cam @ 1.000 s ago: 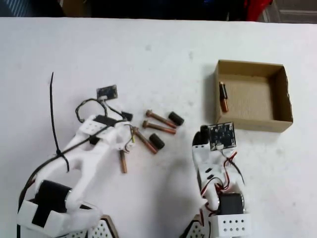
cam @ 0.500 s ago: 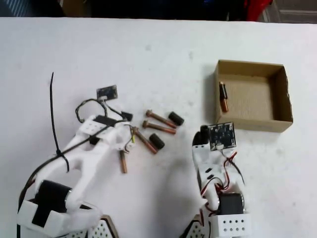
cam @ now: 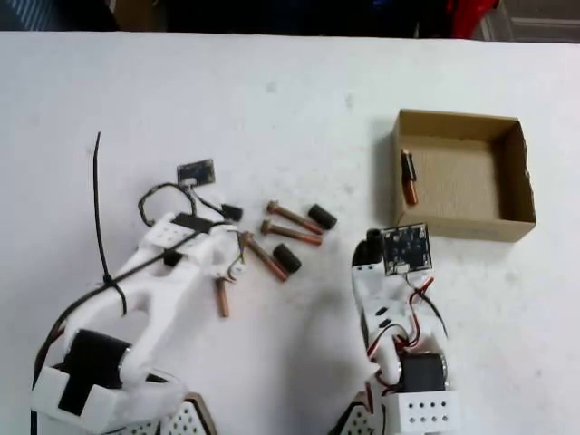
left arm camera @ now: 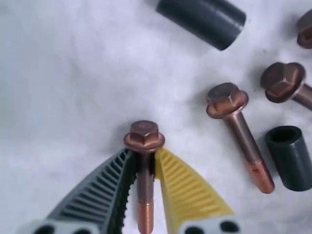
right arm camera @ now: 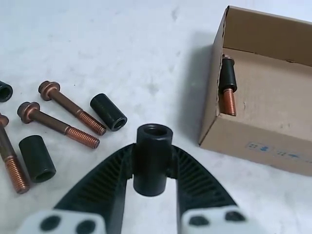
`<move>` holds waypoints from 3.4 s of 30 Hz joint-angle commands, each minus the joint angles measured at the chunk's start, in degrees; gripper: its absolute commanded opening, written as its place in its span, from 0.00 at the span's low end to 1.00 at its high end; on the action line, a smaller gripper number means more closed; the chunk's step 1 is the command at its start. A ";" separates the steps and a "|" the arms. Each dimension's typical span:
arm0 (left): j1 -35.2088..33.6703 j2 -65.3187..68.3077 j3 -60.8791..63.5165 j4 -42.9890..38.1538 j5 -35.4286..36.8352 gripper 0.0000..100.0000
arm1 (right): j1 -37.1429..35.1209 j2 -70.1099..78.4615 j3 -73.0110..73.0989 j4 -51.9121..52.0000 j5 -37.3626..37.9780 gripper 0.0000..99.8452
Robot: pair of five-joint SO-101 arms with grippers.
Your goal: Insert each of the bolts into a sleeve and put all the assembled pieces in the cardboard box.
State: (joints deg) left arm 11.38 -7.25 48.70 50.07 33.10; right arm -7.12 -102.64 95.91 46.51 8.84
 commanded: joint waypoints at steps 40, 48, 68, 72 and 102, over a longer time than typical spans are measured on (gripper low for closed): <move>-0.75 -36.26 -3.87 -3.25 -23.21 0.02 | -17.71 -0.48 0.97 -18.86 -10.46 0.02; 6.29 -45.67 -3.69 -7.91 -23.21 0.02 | -18.51 -0.40 0.97 -14.81 -17.05 0.02; 11.12 -69.23 20.48 -36.92 -23.12 0.02 | -23.78 -0.48 0.97 -17.54 -6.77 0.02; 15.43 -69.67 22.07 -37.27 -23.12 0.02 | -23.87 -0.48 0.97 -18.15 -6.51 0.02; 17.10 -69.85 28.48 -46.15 -12.84 0.02 | -23.87 -0.48 0.97 -18.07 5.27 0.02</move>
State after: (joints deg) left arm 27.91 -75.91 77.98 5.58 17.10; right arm -30.59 -102.64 96.35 29.89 13.49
